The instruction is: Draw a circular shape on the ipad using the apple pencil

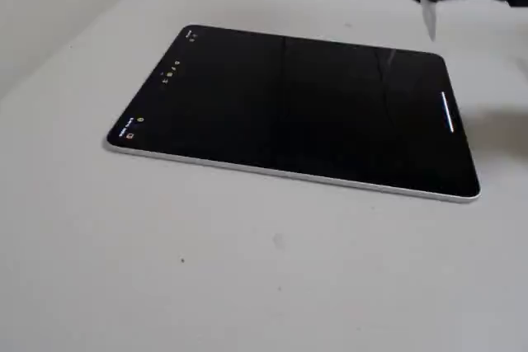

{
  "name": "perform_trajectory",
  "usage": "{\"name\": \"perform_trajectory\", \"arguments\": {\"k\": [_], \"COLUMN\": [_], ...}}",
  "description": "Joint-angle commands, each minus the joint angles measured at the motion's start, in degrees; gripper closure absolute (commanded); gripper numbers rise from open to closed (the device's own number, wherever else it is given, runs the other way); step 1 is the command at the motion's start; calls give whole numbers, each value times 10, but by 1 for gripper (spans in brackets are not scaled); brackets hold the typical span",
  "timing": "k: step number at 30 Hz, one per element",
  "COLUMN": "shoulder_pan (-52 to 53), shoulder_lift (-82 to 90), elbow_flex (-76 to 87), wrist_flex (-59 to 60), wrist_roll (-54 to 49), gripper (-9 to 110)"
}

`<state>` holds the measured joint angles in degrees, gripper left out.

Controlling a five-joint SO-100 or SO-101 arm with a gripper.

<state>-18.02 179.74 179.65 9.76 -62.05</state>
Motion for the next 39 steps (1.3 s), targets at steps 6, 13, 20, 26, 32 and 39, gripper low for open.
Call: {"name": "perform_trajectory", "arguments": {"k": [6,13,20,26,32,39], "shoulder_pan": [29,55,68,69,75,75], "shoulder_lift": [-903,-1154,-1197,-1210,-1248,-1260], "elbow_flex": [-223,-425,-478,-488,-515,-526], "wrist_flex": [-843,-924,-890,-881,-879,-867], "wrist_roll": [-84,-113,-116,-118,-127,-129], "gripper": [102,102,102,102,102,102]}}
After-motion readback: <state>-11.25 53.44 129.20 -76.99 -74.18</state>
